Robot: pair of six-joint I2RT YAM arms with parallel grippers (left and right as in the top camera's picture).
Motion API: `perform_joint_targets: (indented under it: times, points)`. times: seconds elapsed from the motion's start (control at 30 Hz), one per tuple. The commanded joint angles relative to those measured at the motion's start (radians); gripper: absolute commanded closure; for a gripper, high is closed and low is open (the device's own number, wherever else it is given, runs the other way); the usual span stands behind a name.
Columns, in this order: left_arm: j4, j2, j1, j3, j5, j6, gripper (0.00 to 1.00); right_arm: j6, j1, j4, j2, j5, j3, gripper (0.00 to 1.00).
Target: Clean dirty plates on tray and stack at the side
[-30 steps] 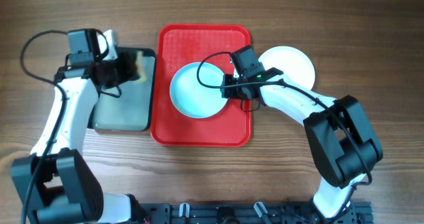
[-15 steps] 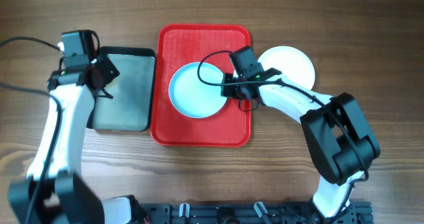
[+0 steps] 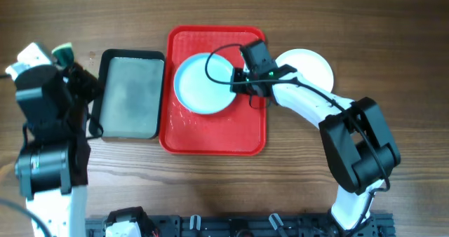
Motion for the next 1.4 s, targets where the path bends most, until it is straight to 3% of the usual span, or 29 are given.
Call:
perform_joint_targets:
  times: [0.0,0.4,0.93,1.3,1.37]
  points:
    - [-0.035,-0.040,0.002,0.000,-0.012,-0.017,0.96,-0.032,0.002,-0.006,0.010,0.045,0.078,0.96]
    - [-0.076,-0.035,0.002,0.000,0.029,-0.017,0.96,-0.039,0.048,0.091,0.010,0.125,0.138,0.95]
    - [-0.074,0.003,0.002,0.000,0.029,-0.016,0.96,-0.058,0.310,0.336,0.030,0.367,0.138,0.95]
    - [-0.074,0.003,0.002,0.000,0.029,-0.016,0.96,-0.306,0.388,0.470,0.051,0.495,0.138,0.96]
    - [-0.074,0.003,0.002,0.000,0.029,-0.016,0.96,-0.414,0.388,0.513,0.051,0.502,0.138,0.96]
